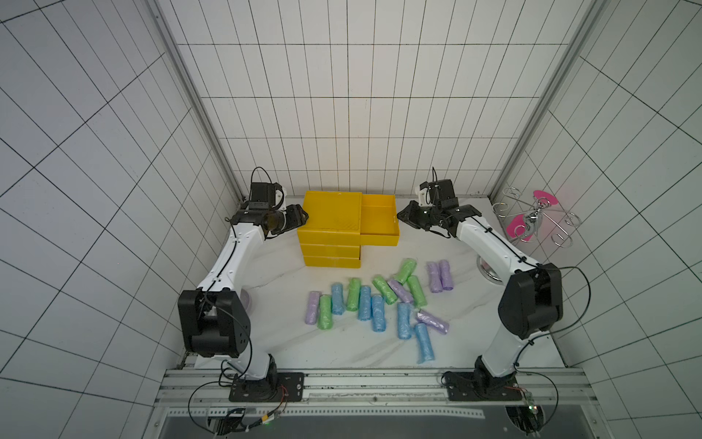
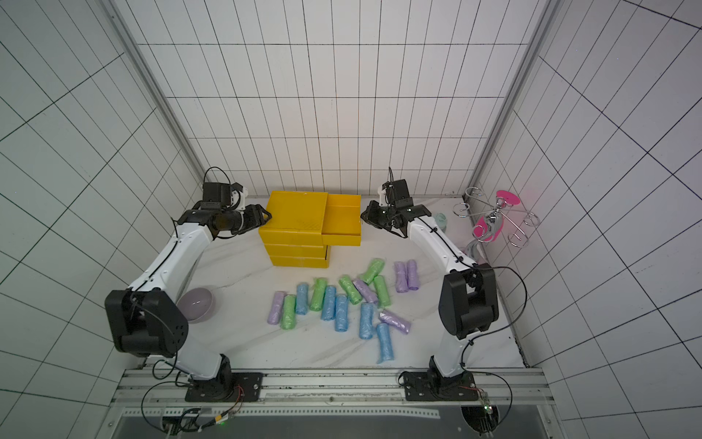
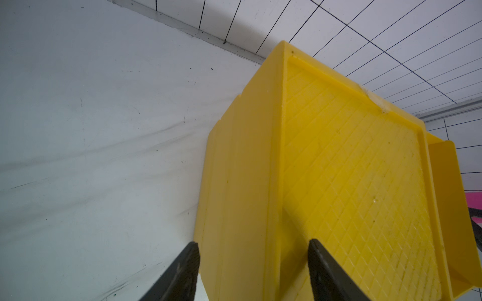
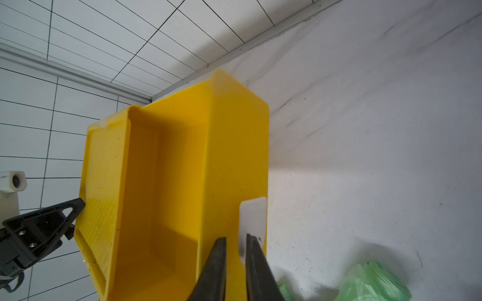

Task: Sort the rolls of trash bags by color and place them into the drawer
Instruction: Open the drawer in the storage box.

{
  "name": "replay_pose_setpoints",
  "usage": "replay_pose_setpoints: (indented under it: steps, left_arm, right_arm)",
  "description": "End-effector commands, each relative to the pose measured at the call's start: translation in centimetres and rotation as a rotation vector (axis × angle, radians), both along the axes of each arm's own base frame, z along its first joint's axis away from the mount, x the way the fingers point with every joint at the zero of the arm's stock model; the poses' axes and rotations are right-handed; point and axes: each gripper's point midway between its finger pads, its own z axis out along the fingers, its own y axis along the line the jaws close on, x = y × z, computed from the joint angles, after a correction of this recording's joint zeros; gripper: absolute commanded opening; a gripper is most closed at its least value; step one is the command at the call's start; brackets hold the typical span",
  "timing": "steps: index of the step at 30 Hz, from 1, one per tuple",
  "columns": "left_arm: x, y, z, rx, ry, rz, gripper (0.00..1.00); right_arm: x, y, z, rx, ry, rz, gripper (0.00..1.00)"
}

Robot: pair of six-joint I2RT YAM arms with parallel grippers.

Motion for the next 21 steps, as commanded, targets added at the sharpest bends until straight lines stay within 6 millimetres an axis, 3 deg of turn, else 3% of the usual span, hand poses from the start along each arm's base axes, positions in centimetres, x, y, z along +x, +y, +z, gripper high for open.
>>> replay_pose_setpoints:
  steps: [1,7,12,16,21]
  left_arm:
    - [-0.2,0.5,-1.2,0.011,0.040,0.010,0.65]
    - [-0.2,0.5,-0.7,0.010,0.030,0.013,0.65]
    - [-0.2,0.6,1.6,0.002,-0.022,0.026,0.65]
    - [-0.6,0.8,3.8,0.001,-0.073,0.041,0.66]
    - [-2.4,0.9,6.1,-0.015,-0.126,0.060,0.66]
  right_arm:
    - [-0.5,-0.6,0.4,-0.008,-0.023,-0.024,0.26]
    - [-0.8,-1.6,1.2,-0.051,-0.049,-0.050,0.42]
    - [-1.5,-3.1,3.0,-0.120,-0.096,-0.072,0.51]
    - [-2.7,-4.9,4.0,-0.213,-0.116,-0.098,0.54]
    - [-5.6,-7.1,3.3,-0.314,-0.094,-0.100,0.53]
